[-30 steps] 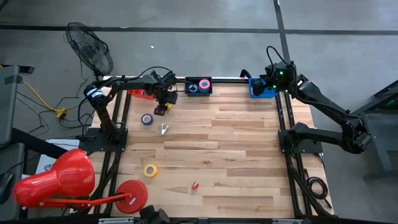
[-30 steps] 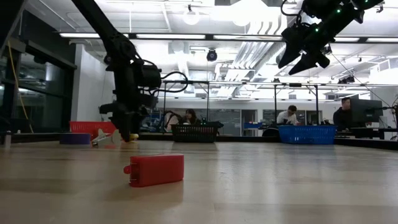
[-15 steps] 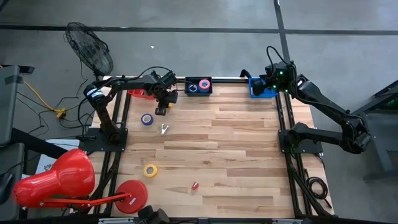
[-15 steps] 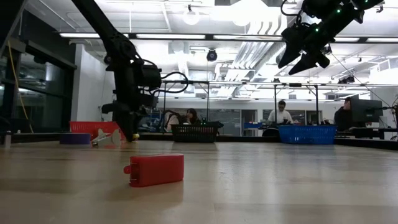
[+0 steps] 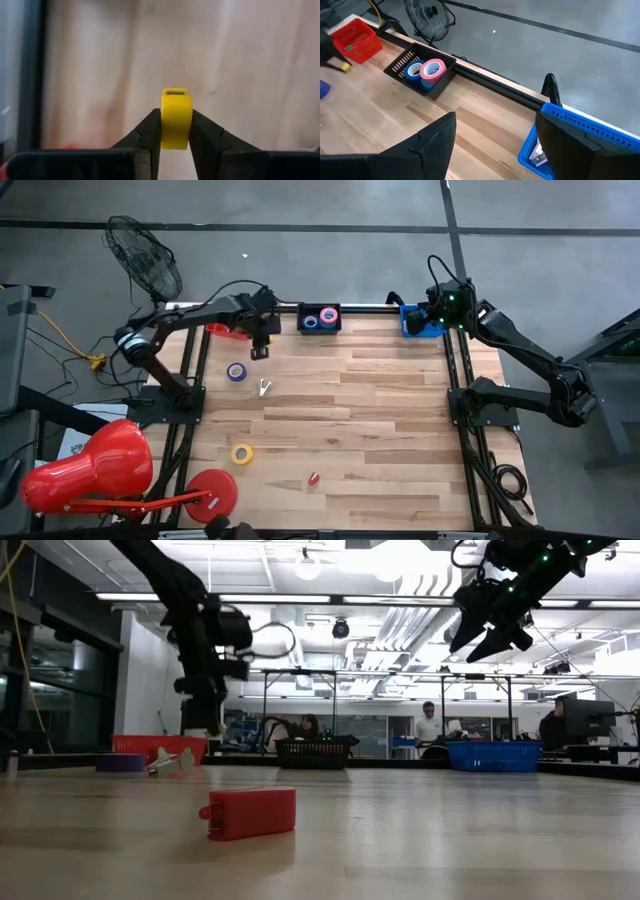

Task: Pick and place Stapler, Stapler remover, tape
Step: Put the yellow stapler into the red bin

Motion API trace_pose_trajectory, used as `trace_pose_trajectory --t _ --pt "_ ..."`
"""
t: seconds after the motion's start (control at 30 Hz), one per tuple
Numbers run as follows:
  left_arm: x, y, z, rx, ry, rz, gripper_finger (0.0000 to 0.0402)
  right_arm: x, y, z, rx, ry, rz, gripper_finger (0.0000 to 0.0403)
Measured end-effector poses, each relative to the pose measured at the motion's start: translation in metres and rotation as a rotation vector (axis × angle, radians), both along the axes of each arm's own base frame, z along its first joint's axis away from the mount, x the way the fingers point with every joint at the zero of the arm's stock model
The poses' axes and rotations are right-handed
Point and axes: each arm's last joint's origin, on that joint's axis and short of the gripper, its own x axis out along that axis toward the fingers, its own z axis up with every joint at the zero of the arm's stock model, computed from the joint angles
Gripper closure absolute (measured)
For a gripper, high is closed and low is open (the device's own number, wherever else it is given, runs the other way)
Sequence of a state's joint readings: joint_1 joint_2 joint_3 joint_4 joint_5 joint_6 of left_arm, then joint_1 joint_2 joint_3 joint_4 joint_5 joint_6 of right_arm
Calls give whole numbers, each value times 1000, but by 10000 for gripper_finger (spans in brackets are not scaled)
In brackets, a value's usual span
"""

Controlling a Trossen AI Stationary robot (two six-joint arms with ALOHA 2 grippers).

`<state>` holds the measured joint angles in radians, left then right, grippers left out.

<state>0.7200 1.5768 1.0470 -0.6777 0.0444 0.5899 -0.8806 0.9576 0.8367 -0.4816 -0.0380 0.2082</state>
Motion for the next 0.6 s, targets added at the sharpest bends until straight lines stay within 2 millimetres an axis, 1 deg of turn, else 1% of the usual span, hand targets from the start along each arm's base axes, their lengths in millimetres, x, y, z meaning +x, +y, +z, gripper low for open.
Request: trace_pose_trajectory --t 0.13,0.23,0.33,0.5,0.6 --pt "-9 -3 18 105 11 147 330 0 0 0 0 0 0 139" --pt "-15 -3 25 185 45 296 320 0 0 0 0 0 0 139" --pt "-23 -1 26 218 91 456 316 0 0 0 0 0 0 139" --pt "-38 9 22 165 91 663 322 0 0 0 0 0 0 139" --pt "-45 15 22 165 77 763 323 0 0 0 7 -7 -7 139"
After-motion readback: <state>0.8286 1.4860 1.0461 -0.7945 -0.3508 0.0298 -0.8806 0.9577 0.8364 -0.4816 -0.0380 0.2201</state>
